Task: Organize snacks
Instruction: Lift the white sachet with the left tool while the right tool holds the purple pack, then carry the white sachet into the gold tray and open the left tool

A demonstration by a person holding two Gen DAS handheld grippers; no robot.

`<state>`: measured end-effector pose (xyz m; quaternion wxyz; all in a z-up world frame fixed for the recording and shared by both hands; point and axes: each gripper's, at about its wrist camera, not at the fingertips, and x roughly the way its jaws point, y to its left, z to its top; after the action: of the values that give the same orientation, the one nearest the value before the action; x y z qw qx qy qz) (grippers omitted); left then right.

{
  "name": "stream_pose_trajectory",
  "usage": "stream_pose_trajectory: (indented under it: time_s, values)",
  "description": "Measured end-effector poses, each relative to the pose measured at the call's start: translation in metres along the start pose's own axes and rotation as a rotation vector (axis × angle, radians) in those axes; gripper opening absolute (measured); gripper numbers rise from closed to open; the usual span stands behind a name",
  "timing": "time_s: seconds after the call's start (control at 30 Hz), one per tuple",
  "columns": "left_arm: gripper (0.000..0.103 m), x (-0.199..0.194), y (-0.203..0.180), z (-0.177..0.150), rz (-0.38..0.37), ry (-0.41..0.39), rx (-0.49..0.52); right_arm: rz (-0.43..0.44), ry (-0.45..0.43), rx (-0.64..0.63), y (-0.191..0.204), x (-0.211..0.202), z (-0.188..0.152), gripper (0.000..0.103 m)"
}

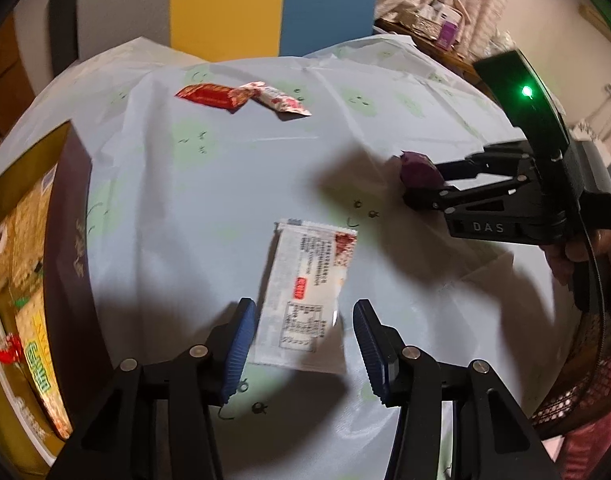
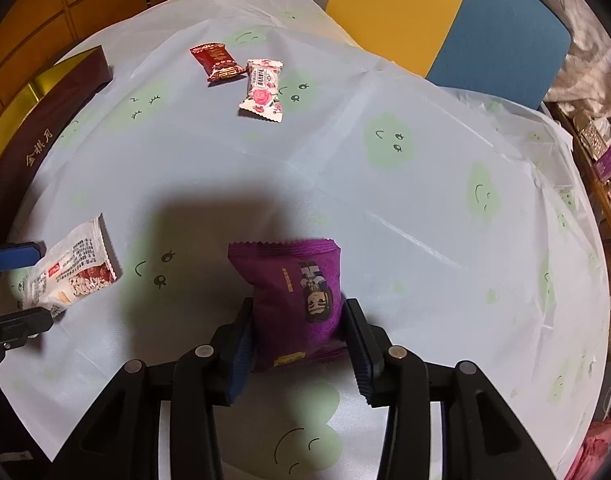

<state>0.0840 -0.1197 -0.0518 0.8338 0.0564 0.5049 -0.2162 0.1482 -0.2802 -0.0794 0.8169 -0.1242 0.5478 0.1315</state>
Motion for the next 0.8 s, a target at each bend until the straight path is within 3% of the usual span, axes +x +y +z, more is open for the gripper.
stream_pose_trajectory:
  time_s: [0.1, 0.17, 0.4, 0.8]
  values:
    - [0.051, 0.007, -0.005, 0.003, 0.029, 0.007, 0.033, -0.022, -0.009, -0.024, 0.004, 0.000, -0.001, 0.043]
    - [0.040, 0.011, -0.005, 0.003, 0.057, 0.009, 0.042, -0.034, -0.015, -0.037, 0.005, 0.000, -0.002, 0.043]
    - [0.035, 0.008, -0.004, -0.006, 0.075, -0.046, 0.039, -0.047, -0.026, -0.055, 0.014, 0.002, -0.003, 0.043]
    - [0.034, -0.030, -0.003, -0.012, 0.002, -0.152, 0.004, -0.039, -0.042, -0.051, 0.008, 0.003, -0.004, 0.043]
